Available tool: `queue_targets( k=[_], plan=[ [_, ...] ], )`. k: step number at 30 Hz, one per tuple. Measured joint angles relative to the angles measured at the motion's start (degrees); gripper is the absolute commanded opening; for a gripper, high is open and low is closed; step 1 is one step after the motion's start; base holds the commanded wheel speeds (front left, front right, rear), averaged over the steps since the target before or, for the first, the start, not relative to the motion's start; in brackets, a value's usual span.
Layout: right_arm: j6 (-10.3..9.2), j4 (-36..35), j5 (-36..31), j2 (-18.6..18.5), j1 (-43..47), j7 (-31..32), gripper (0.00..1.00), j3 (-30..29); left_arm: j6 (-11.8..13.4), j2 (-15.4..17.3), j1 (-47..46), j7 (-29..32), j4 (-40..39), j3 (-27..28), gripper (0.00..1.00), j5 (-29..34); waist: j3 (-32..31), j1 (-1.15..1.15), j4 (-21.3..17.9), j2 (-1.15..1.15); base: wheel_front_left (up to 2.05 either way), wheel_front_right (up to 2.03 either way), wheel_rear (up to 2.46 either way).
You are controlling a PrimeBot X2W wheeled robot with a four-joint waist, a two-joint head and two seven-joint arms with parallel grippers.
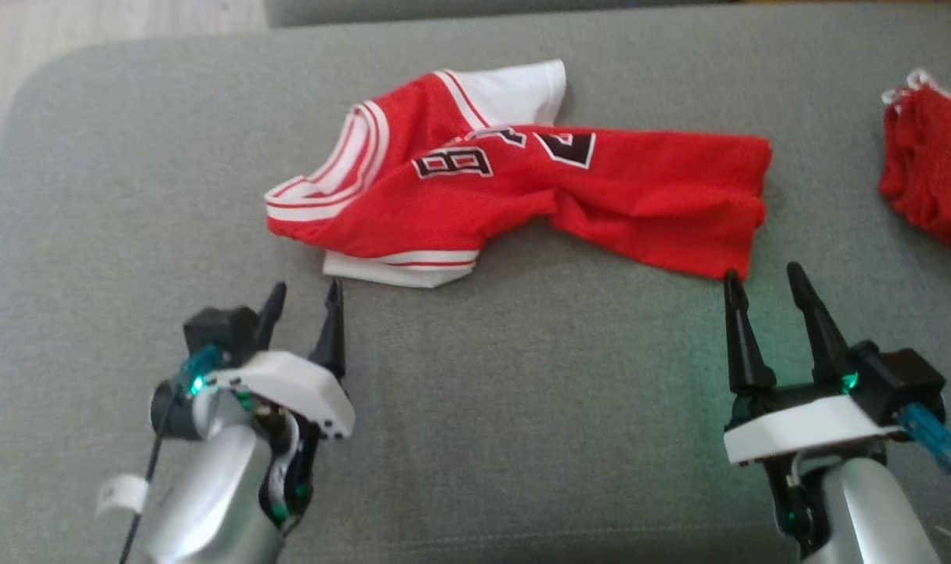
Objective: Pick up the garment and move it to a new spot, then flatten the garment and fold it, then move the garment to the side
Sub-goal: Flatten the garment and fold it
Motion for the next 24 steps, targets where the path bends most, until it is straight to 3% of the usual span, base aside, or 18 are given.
queue_targets(
  k=[13, 14, 15, 16, 17, 18, 24],
  plan=[
    [0.0, 1.5, 0.2, 0.0, -3.7, -1.9, 1.0, 0.5, -1.1, 0.1, -8.6, -0.5, 10.7, 2.1, 1.0, -1.5, 7.2, 0.0, -5.1, 0.0, 0.0, 0.0, 0.0],
    [0.0, 1.6, 0.4, 0.0, -3.9, -1.9, 1.0, 0.6, -1.3, 0.1, -9.1, -0.5, 10.9, 2.1, 0.9, -1.5, 7.5, 0.0, -5.4, 0.0, 0.0, 0.0, 0.0],
    [0.0, 1.8, 0.6, 0.0, -4.3, -2.0, 1.0, 0.6, -1.5, 0.1, -9.6, -0.6, 11.1, 2.1, 0.54, -1.5, 7.8, 0.0, -5.6, 0.0, 0.0, 0.0, 0.0],
    [0.0, 1.9, 0.6, 0.0, -4.6, -2.1, 1.0, 0.6, -1.5, 0.1, -10.2, -0.6, 11.5, 2.1, 0.33, -1.5, 8.0, 0.0, -5.8, 0.0, 0.0, 0.0, 0.0],
    [0.0, 2.1, 0.6, 0.0, -4.7, -2.5, 1.0, 0.6, -1.6, 0.1, -10.7, -0.6, 12.0, 2.0, 0.04, -1.5, 8.2, 0.0, -5.9, 0.0, 0.0, 0.0, 0.0],
    [0.0, 2.2, 0.6, 0.0, -4.7, -2.5, 1.0, 0.6, -2.1, 0.1, -11.2, -0.6, 12.4, 1.9, 0.0, -1.5, 8.3, 0.0, -6.0, 0.0, 0.0, 0.0, 0.0],
    [0.0, 2.9, 0.6, 0.0, -4.7, -2.7, 1.0, 0.2, -3.1, 0.1, -11.2, -1.9, 12.2, 1.5, 0.0, -1.5, 7.7, 0.0, -5.5, 0.0, 0.0, 0.0, 0.0]
  ],
)
